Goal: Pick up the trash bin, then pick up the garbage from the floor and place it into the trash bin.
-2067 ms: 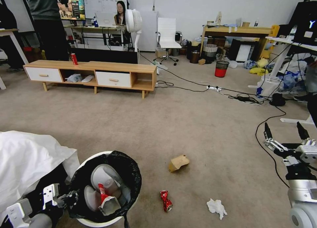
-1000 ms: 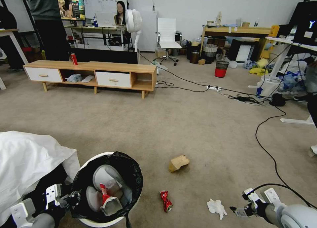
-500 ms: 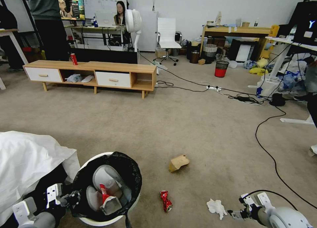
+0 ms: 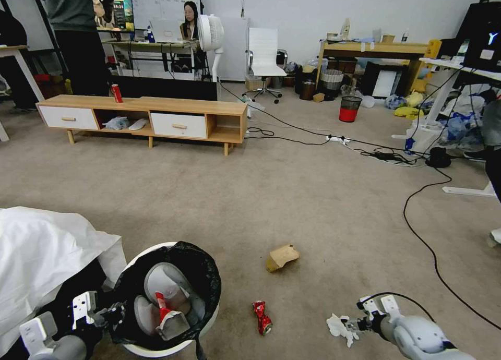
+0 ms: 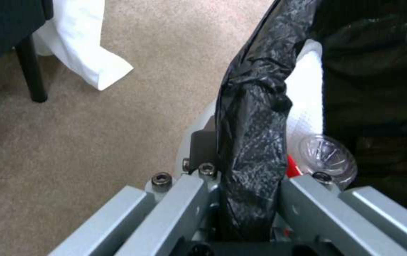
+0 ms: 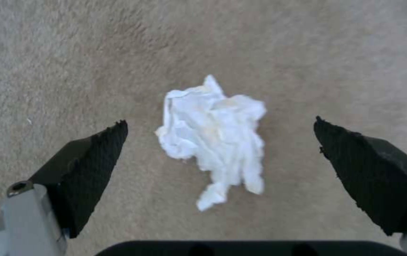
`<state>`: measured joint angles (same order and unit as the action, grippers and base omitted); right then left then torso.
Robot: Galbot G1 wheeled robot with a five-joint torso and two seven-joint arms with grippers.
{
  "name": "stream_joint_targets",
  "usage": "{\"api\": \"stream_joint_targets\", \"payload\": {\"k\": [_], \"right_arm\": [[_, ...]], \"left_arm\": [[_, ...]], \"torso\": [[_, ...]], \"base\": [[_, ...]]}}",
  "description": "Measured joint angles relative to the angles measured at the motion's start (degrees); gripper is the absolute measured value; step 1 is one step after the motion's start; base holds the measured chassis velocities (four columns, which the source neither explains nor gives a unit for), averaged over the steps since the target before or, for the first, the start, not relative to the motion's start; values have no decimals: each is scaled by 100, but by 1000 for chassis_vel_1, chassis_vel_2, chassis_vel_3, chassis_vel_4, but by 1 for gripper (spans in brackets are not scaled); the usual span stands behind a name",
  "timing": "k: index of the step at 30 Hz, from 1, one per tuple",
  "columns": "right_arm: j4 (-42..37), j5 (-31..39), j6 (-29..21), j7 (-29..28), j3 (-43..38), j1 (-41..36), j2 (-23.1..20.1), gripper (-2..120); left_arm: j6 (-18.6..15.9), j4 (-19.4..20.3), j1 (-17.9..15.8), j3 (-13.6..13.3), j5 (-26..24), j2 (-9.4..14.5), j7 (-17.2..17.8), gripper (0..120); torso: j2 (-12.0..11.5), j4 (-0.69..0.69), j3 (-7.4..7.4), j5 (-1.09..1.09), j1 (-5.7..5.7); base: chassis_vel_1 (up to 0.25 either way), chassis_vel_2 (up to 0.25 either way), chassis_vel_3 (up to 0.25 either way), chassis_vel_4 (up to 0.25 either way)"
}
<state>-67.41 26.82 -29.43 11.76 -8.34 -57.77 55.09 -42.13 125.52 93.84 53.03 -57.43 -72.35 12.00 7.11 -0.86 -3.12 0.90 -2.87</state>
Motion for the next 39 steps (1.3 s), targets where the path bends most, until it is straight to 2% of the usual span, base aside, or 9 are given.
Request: {"api": "stream_joint_targets", "payload": {"k": [12, 15, 20, 31, 39], "right_arm": [[660, -241, 60, -61, 280, 274, 548, 99], [1236, -510, 288, -65, 283, 487, 884, 99], [1510, -695, 418, -65, 206, 580, 1025, 99], [1679, -945, 510, -97, 34, 549, 1077, 99], [1468, -992, 479, -137, -65, 332, 847, 99]], "left_arm": [[0, -45, -27, 6, -40, 75, 16, 1], [0, -51, -8, 7, -41, 66, 17, 1], [0, -26, 15, 15, -41, 57, 17, 1], [0, 19, 33, 26, -41, 52, 17, 1], [0, 32, 11, 21, -42, 44, 17, 1]], "torso": [[0, -1, 0, 1, 0], [0, 0, 0, 0, 0], [0, 0, 0, 0, 0], [0, 0, 1, -1, 0], [0, -1, 0, -1, 0]], "base": [[0, 0, 0, 0], [0, 0, 0, 0], [0, 0, 0, 0], [0, 0, 0, 0], [0, 0, 0, 0]]}}
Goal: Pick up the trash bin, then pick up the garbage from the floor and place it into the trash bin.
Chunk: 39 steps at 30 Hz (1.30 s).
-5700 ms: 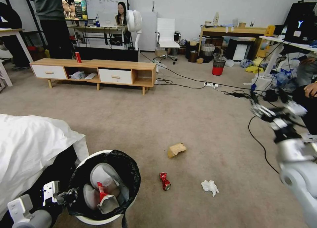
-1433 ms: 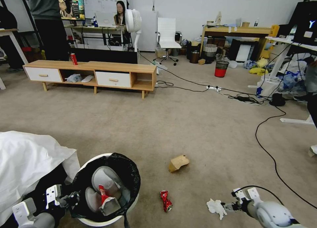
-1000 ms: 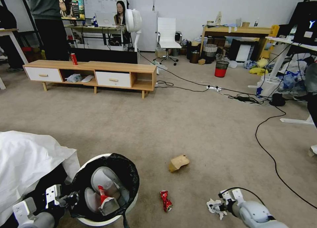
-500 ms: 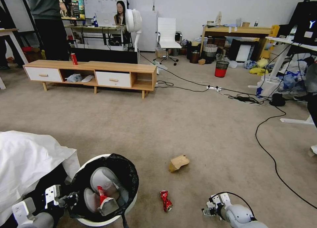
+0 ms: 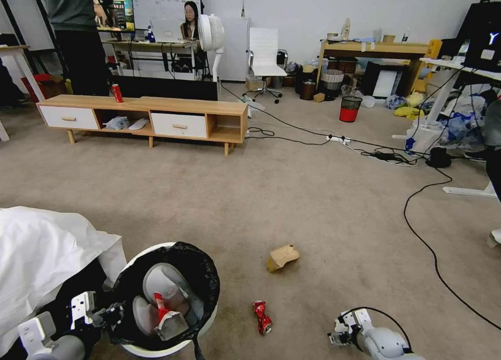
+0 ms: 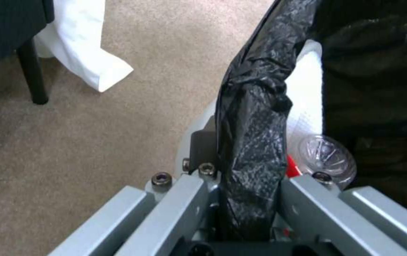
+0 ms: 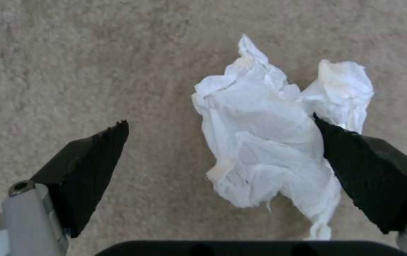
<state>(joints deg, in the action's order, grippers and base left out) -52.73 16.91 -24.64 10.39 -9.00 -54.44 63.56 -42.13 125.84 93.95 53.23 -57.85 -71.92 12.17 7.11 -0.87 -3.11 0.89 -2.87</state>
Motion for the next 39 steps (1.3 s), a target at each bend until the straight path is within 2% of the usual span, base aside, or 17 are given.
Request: {"api": "stream_joint_targets", "payload": {"k": [6, 8, 12, 14, 16, 18, 19, 21, 23, 24, 27, 29, 30, 31, 39], "right_arm": [[-122, 1, -85, -93, -56, -70, -124, 93], [-181, 3, -111, -119, -88, -107, -197, 82], [-261, 3, -150, -152, -131, -152, -266, 73], [-331, 19, -200, -172, -171, -189, -346, 62], [-349, 35, -208, -177, -182, -200, -370, 58], [-407, 69, -228, -201, -218, -236, -414, 44], [-407, 69, -228, -201, -218, -236, -414, 44], [-457, 86, -239, -213, -233, -267, -438, 36], [-468, 88, -239, -215, -236, -274, -443, 35], [-493, 95, -239, -219, -245, -295, -461, 26], [-513, 101, -235, -224, -249, -315, -481, 20], [-562, 132, -201, -224, -254, -349, -527, 8], [-562, 132, -201, -224, -254, -349, -527, 8], [-578, 149, -171, -224, -255, -363, -543, 2], [-670, 329, 50, -224, -257, -421, -587, 0]], "left_arm": [[0, 1, -6, -4, 0, 0, 0, 1], [0, 5, -3, -6, 1, -2, 0, 1], [0, 5, -3, -6, 2, 3, 0, 1], [0, 5, -11, -6, 2, 15, 1, 1], [0, 5, -17, -7, 2, 18, 2, 1], [0, -6, -31, -20, 2, 19, 6, 1], [0, -6, -31, -20, 2, 19, 6, 1], [0, -19, -31, -25, 5, 20, 9, 1], [0, -22, -31, -26, 6, 20, 9, 1], [0, -38, -33, -27, 9, 21, 9, 1], [0, -44, -33, -28, 12, 21, 10, 1], [0, -46, -29, -27, 14, 19, 10, 1], [0, -46, -29, -27, 14, 19, 10, 1], [0, -45, -28, -27, 15, 18, 10, 1], [0, -42, -25, -37, 22, -3, 10, 1]], "torso": [[0, 0, 0, 0, 0], [0, 1, 0, 1, 0], [0, 0, 0, 0, 0], [0, 1, 0, 1, 0], [0, 0, 0, 1, 0], [0, 0, 0, 1, 0], [0, 0, 0, 1, 0], [0, 1, 0, 1, 0], [0, 1, 0, 1, 0], [0, 1, 0, 1, 0], [0, 0, 0, 0, 0], [0, 1, 0, 1, 0], [0, 1, 0, 1, 0], [0, 0, 0, 1, 0], [0, 1, 0, 1, 0]], "base": [[0, 0, 0, 0], [0, 0, 0, 0], [0, 0, 0, 0], [0, 0, 0, 0], [0, 0, 0, 0], [0, 0, 0, 0], [0, 0, 0, 0], [0, 0, 0, 0], [0, 0, 0, 0], [0, 0, 0, 0], [0, 0, 0, 0], [0, 0, 0, 0], [0, 0, 0, 0], [0, 0, 0, 0], [0, 0, 0, 0]]}}
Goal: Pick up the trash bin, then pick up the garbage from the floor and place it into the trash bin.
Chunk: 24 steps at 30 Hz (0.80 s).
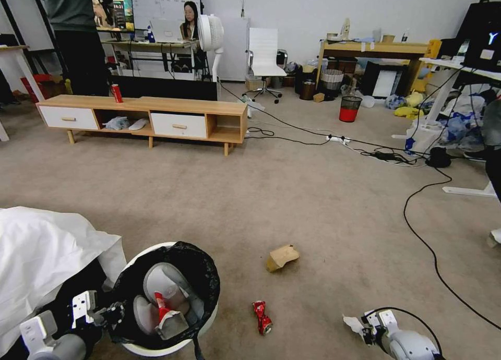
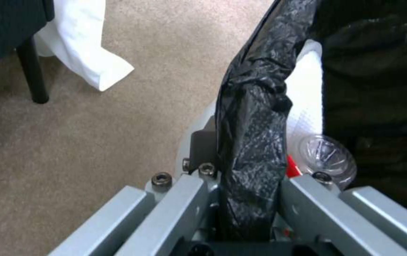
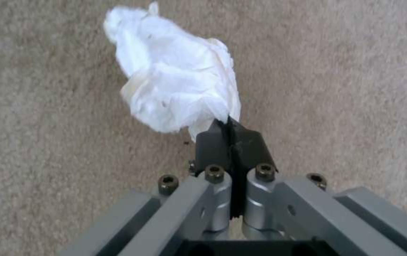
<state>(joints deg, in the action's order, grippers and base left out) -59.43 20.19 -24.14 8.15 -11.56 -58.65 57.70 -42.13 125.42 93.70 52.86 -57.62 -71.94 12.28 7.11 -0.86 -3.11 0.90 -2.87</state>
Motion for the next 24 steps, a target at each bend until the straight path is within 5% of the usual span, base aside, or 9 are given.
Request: {"api": "stream_joint_targets", "payload": {"k": [13, 24], "right_arm": [[-239, 229, 313, 45, 41, -90, -99, 0], [-1807, 946, 1088, 52, -466, -824, -865, 0]], "left_arm": [[0, 47, 29, -16, 23, -28, -2, 1], [0, 15, -12, -128, -9, 100, -2, 1]], "torso": [[0, 1, 0, 0, 0], [0, 0, 0, 2, 0]], "base": [[0, 0, 0, 0], [0, 0, 0, 0]]}}
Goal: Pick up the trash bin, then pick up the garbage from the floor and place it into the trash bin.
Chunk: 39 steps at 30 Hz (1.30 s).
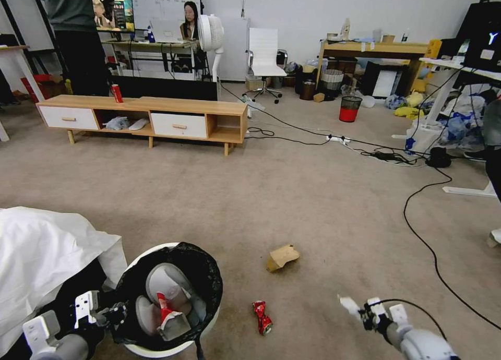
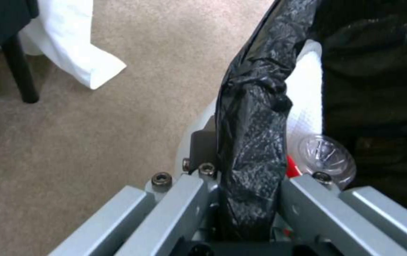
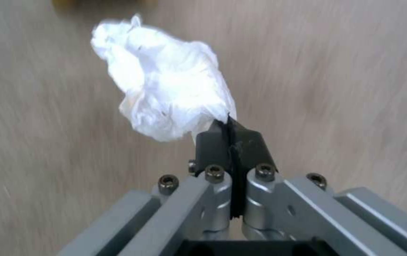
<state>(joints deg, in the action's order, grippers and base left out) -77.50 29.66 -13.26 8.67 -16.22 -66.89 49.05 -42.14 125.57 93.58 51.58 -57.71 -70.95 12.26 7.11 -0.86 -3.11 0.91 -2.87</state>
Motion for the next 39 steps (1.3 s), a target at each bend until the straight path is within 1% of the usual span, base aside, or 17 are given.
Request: {"api": "stream_joint_targets", "payload": {"k": [2, 3, 5, 6, 7, 8, 9, 13, 15, 17, 18, 23, 25, 27, 29, 35, 39], "right_arm": [[-662, 216, 542, 60, -242, -204, -285, 0], [-662, 216, 542, 60, -242, -204, -285, 0], [-1441, 535, 878, 137, -300, -203, -529, 0], [-1441, 535, 878, 137, -300, -203, -529, 0], [-1917, 744, 969, 154, -295, -132, -678, 0], [-1917, 744, 969, 154, -295, -132, -678, 0], [-2467, 1003, 1011, 155, -235, 28, -865, 0], [-3098, 1454, 1000, 113, -45, 359, -1068, 0], [-3684, 1983, 977, 16, 286, 740, -1219, 0], [-3863, 2139, 963, -32, 421, 873, -1252, 0], [-4218, 2473, 942, -144, 829, 1248, -1276, 0], [-4596, 2997, 873, -405, 1794, 2241, -1154, 0], [-4665, 3355, 699, -572, 2619, 3127, -911, 0], [-4665, 3355, 699, -572, 2619, 3127, -911, 0], [-4613, 3697, 380, -803, 3406, 3881, -655, 0], [-4446, 4011, -155, -1160, 4315, 4919, -257, 0], [-4398, 4117, -406, -1283, 4607, 5276, -91, 0]], "left_arm": [[0, -10, -11, -62, -20, 63, 2, 1], [0, -10, -11, -62, -20, 63, 2, 1], [0, 21, 6, -99, -87, 96, 52, 1], [0, 21, 6, -99, -87, 96, 52, 1], [0, 39, -10, -116, -158, 137, 108, 1], [0, 39, -10, -116, -158, 137, 108, 1], [0, 66, -37, -129, -259, 194, 158, 1], [0, 125, -60, -150, -428, 300, 245, 1], [0, 170, -60, -193, -529, 390, 299, 1], [0, 186, -60, -201, -546, 409, 306, 1], [0, 237, -52, -215, -614, 446, 328, 1], [0, 309, -22, -247, -647, 491, 335, 1], [0, 358, -20, -251, -656, 513, 336, 1], [0, 358, -20, -251, -656, 513, 336, 1], [0, 397, -27, -252, -667, 561, 335, 1], [-1, 402, -80, -246, -679, 592, 326, 1], [0, 401, -101, -247, -680, 591, 323, 1]], "torso": [[0, -2, 0, 0, 0], [0, -2, 0, 0, 0], [0, 2, 0, -4, 0], [0, 2, 0, -4, 0], [0, 2, 0, -1, 0], [0, 2, 0, -1, 0], [0, 3, 0, 2, 0], [0, 0, 0, -2, 0], [0, 0, 0, -1, 0], [0, 0, 0, -1, 0], [0, 0, 0, 2, 0], [0, 0, 0, -1, 0], [0, 3, -1, 0, 0], [0, 3, -1, 0, 0], [0, 0, -1, -1, 0], [0, 0, -1, -1, 0], [0, 1, -1, 0, 0]], "base": [[0, 0, 0, 0], [0, 0, 0, 0], [0, 0, 0, 0], [0, 0, 0, 0], [0, 0, 0, 0], [0, 0, 0, 0], [0, 0, 0, 0], [0, 0, 0, 0], [0, 0, 0, 0], [0, 0, 0, 0], [0, 0, 0, 0], [0, 0, 0, 0], [0, 0, 0, 0], [0, 0, 0, 0], [0, 0, 0, 0], [0, 0, 0, 0], [0, 0, 0, 0]]}}
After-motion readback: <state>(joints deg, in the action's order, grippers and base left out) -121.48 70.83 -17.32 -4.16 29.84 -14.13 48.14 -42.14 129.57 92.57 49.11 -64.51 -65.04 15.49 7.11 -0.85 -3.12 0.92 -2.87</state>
